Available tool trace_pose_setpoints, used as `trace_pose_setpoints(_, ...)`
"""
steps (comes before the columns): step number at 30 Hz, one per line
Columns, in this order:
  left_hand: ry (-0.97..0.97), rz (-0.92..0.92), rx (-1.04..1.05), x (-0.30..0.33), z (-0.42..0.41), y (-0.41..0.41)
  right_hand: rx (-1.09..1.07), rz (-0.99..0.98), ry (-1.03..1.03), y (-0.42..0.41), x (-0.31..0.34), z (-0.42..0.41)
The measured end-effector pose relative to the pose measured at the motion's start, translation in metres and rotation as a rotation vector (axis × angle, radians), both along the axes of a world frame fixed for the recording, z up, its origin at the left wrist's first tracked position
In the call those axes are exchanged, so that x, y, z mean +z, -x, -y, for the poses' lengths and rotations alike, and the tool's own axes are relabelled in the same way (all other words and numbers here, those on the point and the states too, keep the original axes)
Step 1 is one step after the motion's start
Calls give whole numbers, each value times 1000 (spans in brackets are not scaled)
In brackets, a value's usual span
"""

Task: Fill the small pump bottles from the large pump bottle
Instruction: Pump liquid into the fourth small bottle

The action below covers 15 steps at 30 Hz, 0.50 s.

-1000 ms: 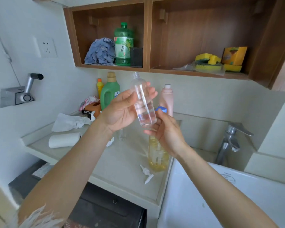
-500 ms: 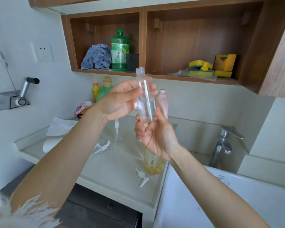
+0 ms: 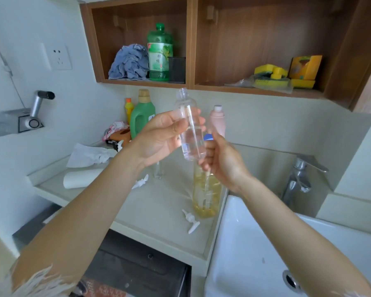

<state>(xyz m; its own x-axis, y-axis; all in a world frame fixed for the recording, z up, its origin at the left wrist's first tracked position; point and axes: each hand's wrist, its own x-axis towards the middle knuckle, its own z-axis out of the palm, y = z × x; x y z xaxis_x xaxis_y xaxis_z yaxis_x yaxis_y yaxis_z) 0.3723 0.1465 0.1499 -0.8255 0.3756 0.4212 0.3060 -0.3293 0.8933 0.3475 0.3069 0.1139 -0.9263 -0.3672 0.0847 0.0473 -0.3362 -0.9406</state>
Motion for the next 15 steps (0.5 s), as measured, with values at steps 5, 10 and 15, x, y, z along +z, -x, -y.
trace_pose_setpoints(5,2,200,125,-42,5,8,-577,-472,-162,50,-1,-23)
trace_pose_setpoints(10,64,347,236,-82,-1,16,-525,-678,-480,68,-20,-15)
trace_pose_setpoints(15,300,300,345,-98,-3,27,-596,-862,-571,79,-38,-11)
